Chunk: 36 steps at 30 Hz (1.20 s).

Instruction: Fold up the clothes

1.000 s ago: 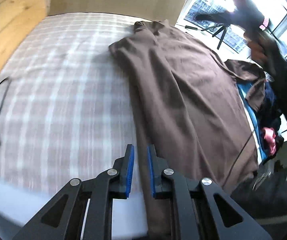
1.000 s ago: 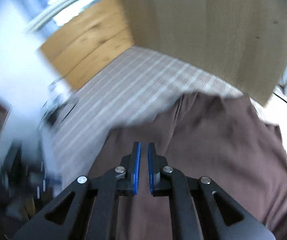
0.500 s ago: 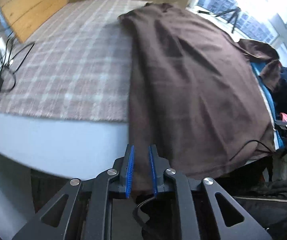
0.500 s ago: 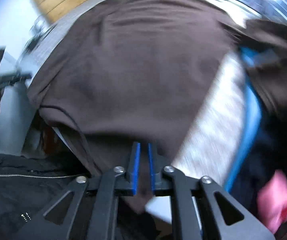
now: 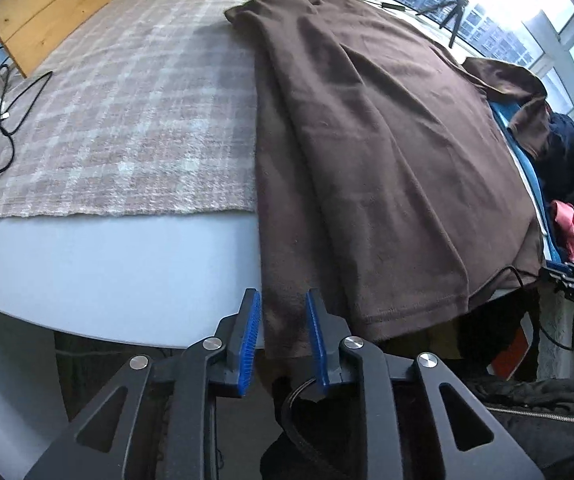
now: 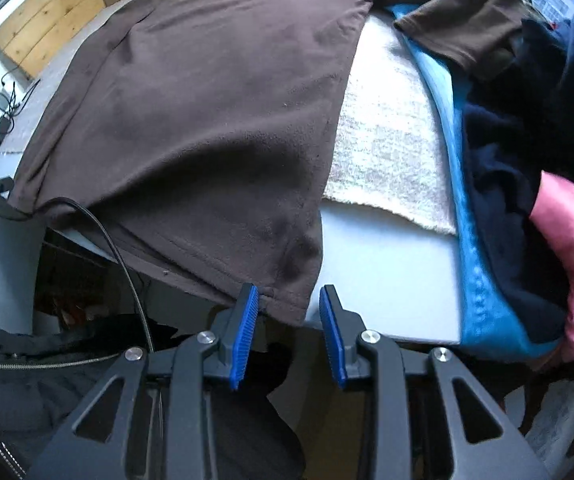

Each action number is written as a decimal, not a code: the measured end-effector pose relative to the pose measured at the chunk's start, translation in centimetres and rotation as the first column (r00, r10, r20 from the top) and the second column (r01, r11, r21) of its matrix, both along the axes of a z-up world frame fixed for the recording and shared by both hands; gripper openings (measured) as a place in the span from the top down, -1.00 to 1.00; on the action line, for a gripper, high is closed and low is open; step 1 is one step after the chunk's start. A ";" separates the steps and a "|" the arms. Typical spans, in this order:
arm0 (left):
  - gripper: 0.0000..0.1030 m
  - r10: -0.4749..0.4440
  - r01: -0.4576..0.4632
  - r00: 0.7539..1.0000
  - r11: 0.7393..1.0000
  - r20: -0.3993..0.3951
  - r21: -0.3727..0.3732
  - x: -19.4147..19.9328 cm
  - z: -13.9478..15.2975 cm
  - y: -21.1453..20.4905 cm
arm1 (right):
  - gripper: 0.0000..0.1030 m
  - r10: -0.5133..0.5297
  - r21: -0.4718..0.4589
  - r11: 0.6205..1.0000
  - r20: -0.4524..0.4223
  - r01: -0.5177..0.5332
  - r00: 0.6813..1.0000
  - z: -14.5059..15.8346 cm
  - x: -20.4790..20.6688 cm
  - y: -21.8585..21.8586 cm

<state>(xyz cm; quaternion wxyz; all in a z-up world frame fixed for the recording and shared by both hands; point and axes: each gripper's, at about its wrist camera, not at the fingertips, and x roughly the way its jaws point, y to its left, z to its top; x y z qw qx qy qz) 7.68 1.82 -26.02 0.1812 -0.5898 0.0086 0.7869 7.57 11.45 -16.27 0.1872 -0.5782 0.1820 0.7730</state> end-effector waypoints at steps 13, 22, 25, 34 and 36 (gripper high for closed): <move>0.97 -0.120 0.116 0.991 0.990 -0.051 -0.077 1.5 1.2 0.4 | 0.93 0.013 -0.030 0.999 -0.048 -0.014 0.999 4.0 0.4 2.3; 0.83 -0.026 0.022 0.999 0.995 -0.043 -0.093 2.1 2.4 -2.0 | 0.73 0.121 0.060 0.990 0.125 -0.129 0.985 3.1 -2.9 1.1; 0.73 -0.024 0.024 0.999 1.000 -0.029 0.020 2.5 3.2 -1.2 | 0.67 0.103 0.048 0.994 -0.005 -0.102 0.995 6.8 -4.9 2.2; 1.00 -0.052 0.050 0.998 0.997 0.029 0.065 1.2 -0.7 3.2 | 0.56 0.283 0.057 0.958 -0.061 -0.279 0.957 3.1 -12.6 1.6; 1.00 -0.030 0.030 1.000 0.999 0.009 0.025 1.2 -0.2 2.5 | 0.56 0.288 0.034 0.957 -0.014 -0.287 0.958 1.4 -12.4 2.2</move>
